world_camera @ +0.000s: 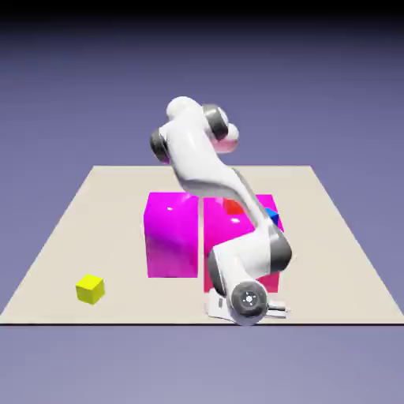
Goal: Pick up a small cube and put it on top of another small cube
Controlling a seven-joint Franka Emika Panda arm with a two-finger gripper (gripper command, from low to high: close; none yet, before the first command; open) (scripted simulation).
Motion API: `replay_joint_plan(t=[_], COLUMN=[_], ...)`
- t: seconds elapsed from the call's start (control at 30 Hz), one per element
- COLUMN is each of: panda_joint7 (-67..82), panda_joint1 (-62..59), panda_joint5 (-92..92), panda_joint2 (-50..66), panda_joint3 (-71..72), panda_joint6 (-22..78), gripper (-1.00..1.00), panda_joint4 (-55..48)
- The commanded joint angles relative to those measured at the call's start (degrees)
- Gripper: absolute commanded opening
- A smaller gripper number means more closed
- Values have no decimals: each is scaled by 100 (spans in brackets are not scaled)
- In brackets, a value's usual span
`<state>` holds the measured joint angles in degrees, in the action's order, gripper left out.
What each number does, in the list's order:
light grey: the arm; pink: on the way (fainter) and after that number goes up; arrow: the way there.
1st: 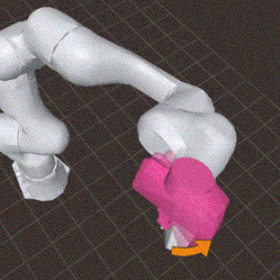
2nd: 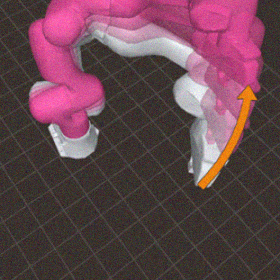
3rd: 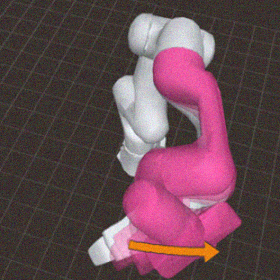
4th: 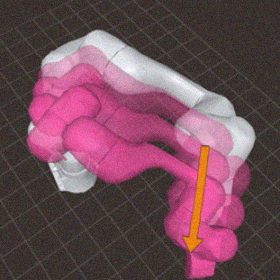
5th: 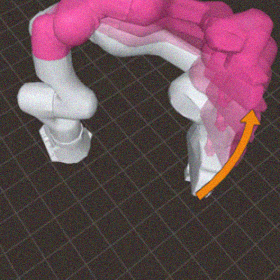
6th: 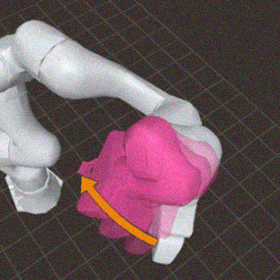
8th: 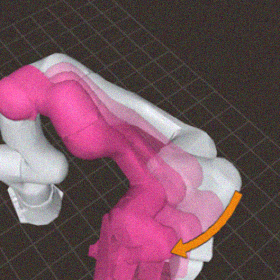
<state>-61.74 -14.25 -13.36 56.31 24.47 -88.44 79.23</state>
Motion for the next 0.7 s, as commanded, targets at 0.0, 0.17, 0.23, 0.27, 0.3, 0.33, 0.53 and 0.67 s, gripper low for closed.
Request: replay_joint_plan(t=[0.0,0.17,0.23,0.27,0.3,0.33,0.53,0.67], panda_joint7=[250,1496,1994,2243,2492,2741,4236,4758], panda_joint1=[-5,-28,-37,-42,-47,-51,-80,-89], panda_joint5=[-39,-175,-230,-257,-284,-312,-475,-532], panda_joint2=[-72,-429,-572,-643,-715,-786,-1215,-1365], panda_joint3=[-188,-1127,-1502,-1690,-1878,-2066,-3192,-3585], panda_joint6=[-11,-74,-99,-112,-125,-137,-214,-240], gripper=[-100,-100,-100,-100,-100,-100,-100,-100], panda_joint4=[43,260,347,391,434,477,738,828])
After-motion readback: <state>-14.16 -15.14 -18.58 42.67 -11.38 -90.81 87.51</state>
